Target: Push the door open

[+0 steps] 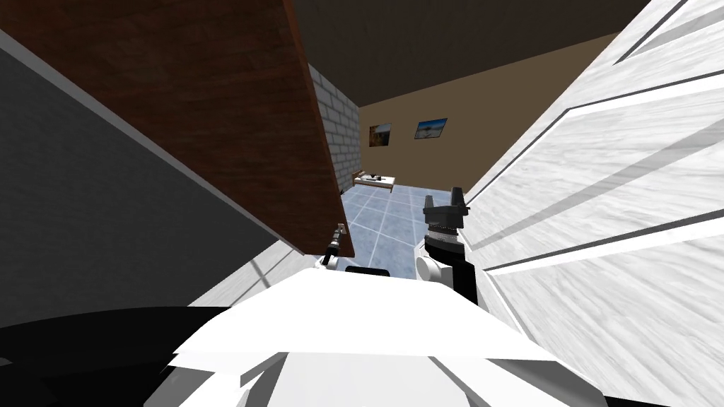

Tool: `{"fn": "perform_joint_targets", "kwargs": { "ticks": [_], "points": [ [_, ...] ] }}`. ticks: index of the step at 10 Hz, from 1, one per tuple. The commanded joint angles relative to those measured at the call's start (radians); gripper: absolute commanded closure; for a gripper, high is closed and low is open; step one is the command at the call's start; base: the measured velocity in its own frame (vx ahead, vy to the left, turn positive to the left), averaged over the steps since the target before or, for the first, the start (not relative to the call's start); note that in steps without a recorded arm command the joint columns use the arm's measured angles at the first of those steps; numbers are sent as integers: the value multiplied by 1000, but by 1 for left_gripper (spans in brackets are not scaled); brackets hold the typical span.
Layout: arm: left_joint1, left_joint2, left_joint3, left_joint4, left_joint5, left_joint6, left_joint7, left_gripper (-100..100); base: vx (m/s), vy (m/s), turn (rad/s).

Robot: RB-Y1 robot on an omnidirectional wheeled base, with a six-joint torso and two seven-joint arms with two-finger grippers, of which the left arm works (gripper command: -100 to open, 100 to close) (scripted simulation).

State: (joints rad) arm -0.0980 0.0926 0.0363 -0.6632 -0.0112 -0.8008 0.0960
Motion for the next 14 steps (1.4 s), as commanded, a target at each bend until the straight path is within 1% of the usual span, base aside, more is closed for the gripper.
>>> {"fn": "perform_joint_targets", "kwargs": {
  "ticks": [1, 3, 11, 12, 13, 14],
  "points": [
    [-15, 9, 20, 13, 11, -11, -6, 100, 194, -58, 49],
    [-16, 11, 37, 15, 20, -10, -13, 100, 213, -33, 33],
    [-22, 22, 125, 28, 70, -5, -47, 100, 206, -54, 53],
    [-22, 24, 136, 30, 76, -4, -51, 100, 181, -70, 71],
    [-22, 24, 136, 30, 76, -4, -51, 100, 111, -35, 36],
    [-24, 25, 153, 33, 85, -3, -58, 100, 137, -47, 34]
  ]
}}
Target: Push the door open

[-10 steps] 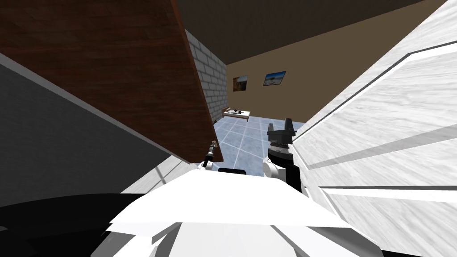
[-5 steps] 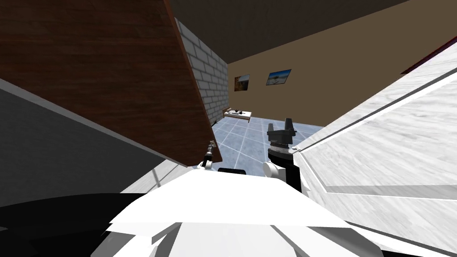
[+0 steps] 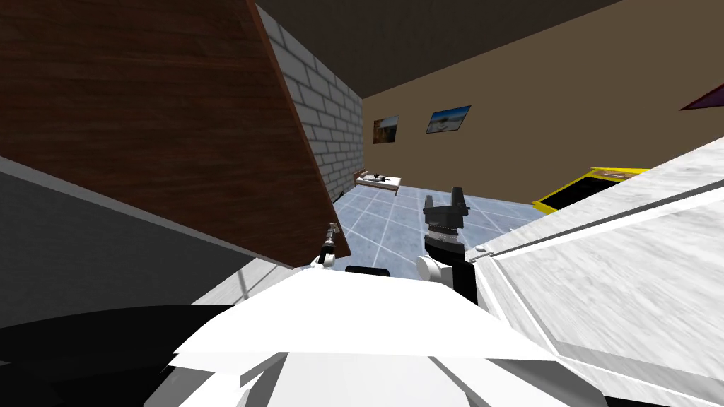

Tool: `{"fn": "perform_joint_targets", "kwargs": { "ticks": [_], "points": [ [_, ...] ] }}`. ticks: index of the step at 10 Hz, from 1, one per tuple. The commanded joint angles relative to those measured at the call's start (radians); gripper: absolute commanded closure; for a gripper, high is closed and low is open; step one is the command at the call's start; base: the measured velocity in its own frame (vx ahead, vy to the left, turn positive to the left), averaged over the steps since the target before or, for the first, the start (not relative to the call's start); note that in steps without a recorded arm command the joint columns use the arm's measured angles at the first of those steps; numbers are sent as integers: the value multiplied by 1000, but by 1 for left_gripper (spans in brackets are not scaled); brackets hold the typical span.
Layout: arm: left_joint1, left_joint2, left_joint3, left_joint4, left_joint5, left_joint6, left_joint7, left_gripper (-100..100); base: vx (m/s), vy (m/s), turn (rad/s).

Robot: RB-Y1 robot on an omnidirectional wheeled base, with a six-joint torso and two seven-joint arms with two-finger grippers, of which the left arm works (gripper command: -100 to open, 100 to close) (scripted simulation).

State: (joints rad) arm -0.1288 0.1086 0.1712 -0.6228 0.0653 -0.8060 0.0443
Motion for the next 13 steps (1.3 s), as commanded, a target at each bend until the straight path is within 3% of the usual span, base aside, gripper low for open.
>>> {"fn": "perform_joint_targets", "kwargs": {
  "ticks": [1, 2, 11, 13],
  "points": [
    [7, 11, 29, -6, 15, 2, -10, 100, 183, -50, 81],
    [7, 11, 29, -6, 15, 2, -10, 100, 145, -30, 19],
    [1, 20, 123, 8, 67, 8, -47, 100, 197, -60, 66],
    [9, 13, 123, 0, 67, 10, -50, 100, 119, -31, 41]
  ]
}}
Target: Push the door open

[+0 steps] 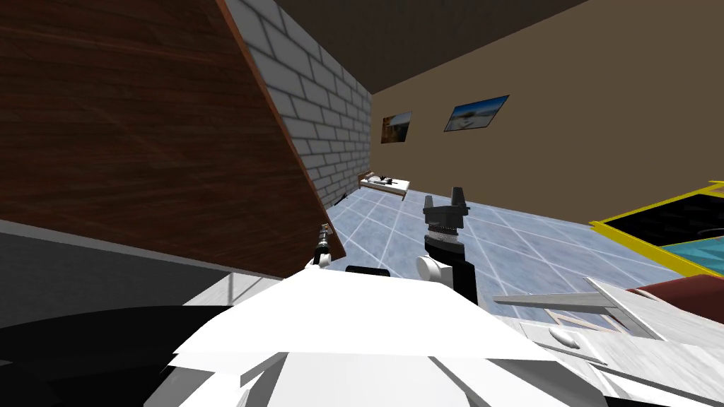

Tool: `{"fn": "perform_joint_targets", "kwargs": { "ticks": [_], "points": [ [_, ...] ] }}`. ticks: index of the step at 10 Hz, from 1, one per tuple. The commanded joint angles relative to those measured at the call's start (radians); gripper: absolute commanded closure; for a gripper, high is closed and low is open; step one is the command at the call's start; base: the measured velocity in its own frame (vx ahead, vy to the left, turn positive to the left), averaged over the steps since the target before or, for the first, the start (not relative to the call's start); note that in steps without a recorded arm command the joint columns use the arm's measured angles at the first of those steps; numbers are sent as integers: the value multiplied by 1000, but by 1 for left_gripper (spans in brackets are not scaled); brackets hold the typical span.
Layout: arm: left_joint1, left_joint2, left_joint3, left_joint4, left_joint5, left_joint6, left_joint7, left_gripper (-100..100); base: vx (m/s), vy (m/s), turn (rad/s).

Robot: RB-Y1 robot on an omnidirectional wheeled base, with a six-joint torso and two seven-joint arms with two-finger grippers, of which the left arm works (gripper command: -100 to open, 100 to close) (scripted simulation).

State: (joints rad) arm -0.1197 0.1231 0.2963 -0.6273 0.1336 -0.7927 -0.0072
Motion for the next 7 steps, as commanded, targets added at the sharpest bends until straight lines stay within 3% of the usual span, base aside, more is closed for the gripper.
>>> {"fn": "perform_joint_targets", "kwargs": {
  "ticks": [1, 7],
  "points": [
    [1, 2, 14, 1, 8, -1, -5, 100, 137, -5, 31],
    [7, 13, 78, 7, 45, -4, -29, 100, 222, -10, 53]
  ]
}}
